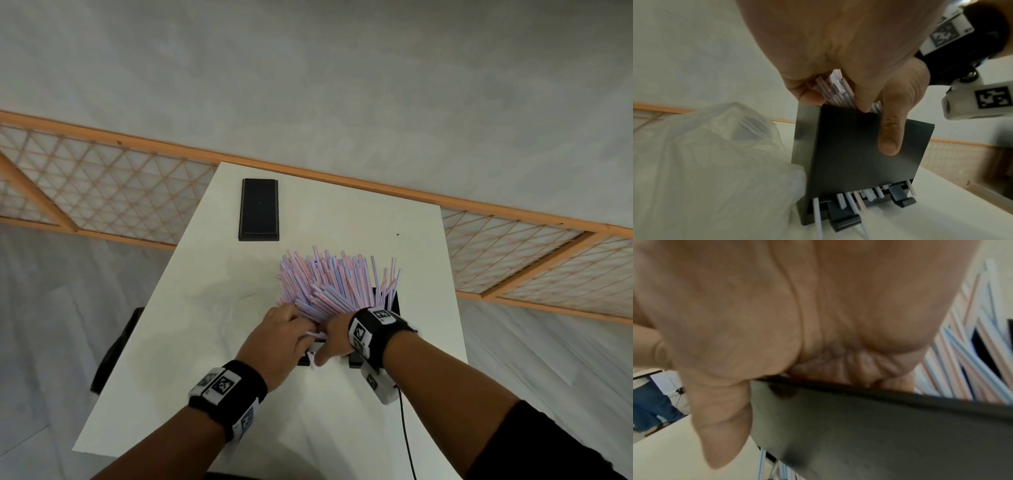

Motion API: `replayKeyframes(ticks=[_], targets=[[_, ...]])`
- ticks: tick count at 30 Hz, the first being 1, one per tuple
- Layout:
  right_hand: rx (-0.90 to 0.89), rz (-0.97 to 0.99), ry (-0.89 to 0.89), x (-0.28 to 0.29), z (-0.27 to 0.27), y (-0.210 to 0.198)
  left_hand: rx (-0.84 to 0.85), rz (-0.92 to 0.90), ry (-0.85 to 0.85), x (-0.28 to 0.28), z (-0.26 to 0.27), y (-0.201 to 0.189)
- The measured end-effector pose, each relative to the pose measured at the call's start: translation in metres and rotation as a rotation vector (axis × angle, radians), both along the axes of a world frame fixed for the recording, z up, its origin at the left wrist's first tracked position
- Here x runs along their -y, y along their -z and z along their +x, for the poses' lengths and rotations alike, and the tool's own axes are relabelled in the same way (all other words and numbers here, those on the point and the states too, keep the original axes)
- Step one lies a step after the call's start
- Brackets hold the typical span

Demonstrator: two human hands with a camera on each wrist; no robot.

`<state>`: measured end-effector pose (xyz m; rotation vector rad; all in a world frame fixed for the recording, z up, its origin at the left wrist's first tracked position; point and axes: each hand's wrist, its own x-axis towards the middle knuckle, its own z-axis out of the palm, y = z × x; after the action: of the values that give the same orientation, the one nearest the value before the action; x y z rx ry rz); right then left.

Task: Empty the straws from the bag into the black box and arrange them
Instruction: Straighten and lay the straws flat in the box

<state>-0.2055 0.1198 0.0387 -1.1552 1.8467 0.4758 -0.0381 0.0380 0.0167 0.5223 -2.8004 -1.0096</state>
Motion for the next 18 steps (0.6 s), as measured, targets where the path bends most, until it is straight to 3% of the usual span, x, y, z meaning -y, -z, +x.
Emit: replayKeyframes(ticks=[6, 18], targets=[[-0.031, -0.052, -0.009, 0.002, 0.006, 0.009, -0.151, -0.174, 0.125, 0.001, 0.005, -0.003], [-0.118, -0.286, -0.019, -0.014, 0.002, 0.001, -0.161, -0.144, -0.002, 0.011, 0.003, 0.007]])
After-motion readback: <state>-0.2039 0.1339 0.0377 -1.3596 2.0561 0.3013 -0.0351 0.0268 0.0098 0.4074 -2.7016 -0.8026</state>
